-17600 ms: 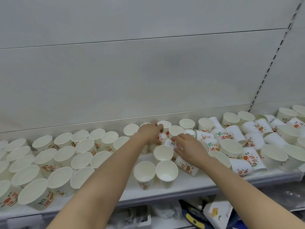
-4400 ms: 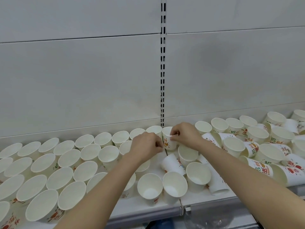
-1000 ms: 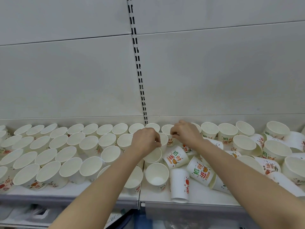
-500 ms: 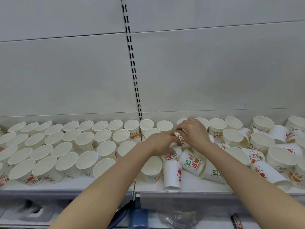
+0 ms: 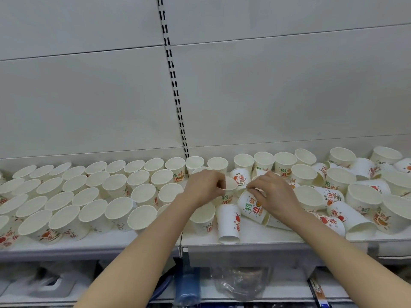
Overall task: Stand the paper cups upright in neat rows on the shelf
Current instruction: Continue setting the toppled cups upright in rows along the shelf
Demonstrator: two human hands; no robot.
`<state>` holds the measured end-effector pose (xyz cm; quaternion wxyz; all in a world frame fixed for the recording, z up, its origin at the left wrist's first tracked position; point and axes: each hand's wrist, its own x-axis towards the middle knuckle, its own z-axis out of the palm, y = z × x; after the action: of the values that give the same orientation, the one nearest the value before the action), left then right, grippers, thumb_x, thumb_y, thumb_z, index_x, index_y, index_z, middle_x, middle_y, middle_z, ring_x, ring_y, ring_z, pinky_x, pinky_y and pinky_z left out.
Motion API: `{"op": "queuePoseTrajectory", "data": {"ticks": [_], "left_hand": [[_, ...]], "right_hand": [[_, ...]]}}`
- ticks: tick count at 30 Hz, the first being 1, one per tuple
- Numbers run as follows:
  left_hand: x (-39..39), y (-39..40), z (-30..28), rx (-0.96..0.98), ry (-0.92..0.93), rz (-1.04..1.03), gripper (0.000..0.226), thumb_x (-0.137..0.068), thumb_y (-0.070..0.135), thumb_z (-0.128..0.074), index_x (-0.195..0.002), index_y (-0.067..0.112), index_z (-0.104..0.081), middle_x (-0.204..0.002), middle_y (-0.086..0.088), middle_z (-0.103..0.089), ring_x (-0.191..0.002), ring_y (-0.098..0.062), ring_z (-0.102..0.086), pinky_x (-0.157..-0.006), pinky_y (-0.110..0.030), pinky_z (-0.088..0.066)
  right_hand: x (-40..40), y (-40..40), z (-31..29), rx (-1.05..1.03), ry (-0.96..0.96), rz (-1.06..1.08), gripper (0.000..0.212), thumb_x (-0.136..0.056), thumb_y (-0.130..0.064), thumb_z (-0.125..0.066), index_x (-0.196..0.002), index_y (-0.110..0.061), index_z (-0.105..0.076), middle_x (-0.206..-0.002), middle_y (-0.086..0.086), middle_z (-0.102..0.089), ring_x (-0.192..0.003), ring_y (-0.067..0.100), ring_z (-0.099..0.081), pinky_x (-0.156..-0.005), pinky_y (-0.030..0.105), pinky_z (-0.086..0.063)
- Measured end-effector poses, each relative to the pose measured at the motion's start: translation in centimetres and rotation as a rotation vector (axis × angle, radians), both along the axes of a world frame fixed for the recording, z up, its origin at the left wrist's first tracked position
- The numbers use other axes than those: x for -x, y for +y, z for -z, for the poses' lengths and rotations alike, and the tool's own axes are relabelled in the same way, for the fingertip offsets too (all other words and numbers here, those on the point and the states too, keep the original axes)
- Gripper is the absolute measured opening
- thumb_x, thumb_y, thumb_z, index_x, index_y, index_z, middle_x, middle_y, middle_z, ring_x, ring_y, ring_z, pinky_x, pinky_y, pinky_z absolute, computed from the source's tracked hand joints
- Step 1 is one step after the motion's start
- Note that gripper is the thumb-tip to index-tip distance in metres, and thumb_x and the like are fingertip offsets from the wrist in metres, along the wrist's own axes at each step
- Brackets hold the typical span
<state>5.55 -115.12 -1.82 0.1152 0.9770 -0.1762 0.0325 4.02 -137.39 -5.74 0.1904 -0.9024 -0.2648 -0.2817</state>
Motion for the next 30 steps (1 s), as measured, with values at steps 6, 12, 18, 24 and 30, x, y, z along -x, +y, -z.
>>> {"op": "queuePoseTrajectory", "data": {"ticks": [6, 12, 18, 24, 30], "left_hand": [[4.8, 2.6, 1.7, 0.282, -0.168, -0.129, 0.02, -0.084, 0.044, -0.067, -0.103, 0.036, -0.068, -0.102, 0.017, -0.063, -0.079, -0.003, -0.057, -0.07, -0.027, -0.046], [11.2, 4.3, 5.2, 0.136, -0.45, -0.055, 0.035, -0.077, 0.06, -0.063, -0.093, 0.03, -0.07, -0.092, 0.017, -0.065, -0.087, -0.011, -0.049, -0.07, -0.028, -0.044], [10.9, 4.4, 5.6, 0.053, -0.493, -0.05, 0.012, -0.077, 0.038, -0.076, -0.077, 0.028, -0.07, -0.082, 0.015, -0.064, -0.079, -0.015, -0.049, -0.063, -0.029, -0.043], [10.7, 5.3, 5.0, -0.051, -0.482, 0.011, 0.016, -0.072, 0.04, -0.075, -0.07, 0.026, -0.067, -0.074, 0.011, -0.061, -0.075, -0.018, -0.05, -0.06, -0.03, -0.041], [10.8, 6.8, 4.6, -0.125, -0.457, 0.08, 0.017, -0.066, 0.037, -0.079, -0.067, 0.025, -0.067, -0.069, 0.009, -0.059, -0.073, -0.019, -0.051, -0.058, -0.029, -0.038]], "right_hand": [[0.4, 3.4, 1.0, -0.012, -0.07, -0.044, 0.004, -0.078, -0.017, -0.072, -0.082, -0.018, -0.071, -0.076, -0.005, -0.067, -0.072, 0.022, -0.057, -0.064, 0.027, -0.043], [-3.2, 8.6, -1.2, -0.042, 0.031, -0.058, 0.007, -0.08, -0.019, -0.071, -0.085, -0.015, -0.072, -0.079, -0.001, -0.07, -0.078, 0.027, -0.056, -0.071, 0.031, -0.039], [-6.4, 14.2, -3.7, 0.178, 0.305, 0.143, 0.028, -0.084, -0.045, -0.058, -0.087, -0.021, -0.072, -0.085, 0.003, -0.067, -0.096, 0.022, -0.05, -0.079, 0.033, -0.034], [-7.0, 17.0, -2.8, 0.257, 0.344, 0.29, 0.025, -0.08, -0.04, -0.058, -0.068, -0.018, -0.055, -0.077, 0.005, -0.067, -0.083, 0.025, -0.059, -0.079, 0.035, -0.034], [-6.7, 19.0, -2.9, 0.243, 0.339, 0.292, 0.015, -0.079, -0.029, -0.057, -0.067, -0.019, -0.059, -0.07, 0.002, -0.061, -0.077, 0.023, -0.058, -0.078, 0.033, -0.032]]}}
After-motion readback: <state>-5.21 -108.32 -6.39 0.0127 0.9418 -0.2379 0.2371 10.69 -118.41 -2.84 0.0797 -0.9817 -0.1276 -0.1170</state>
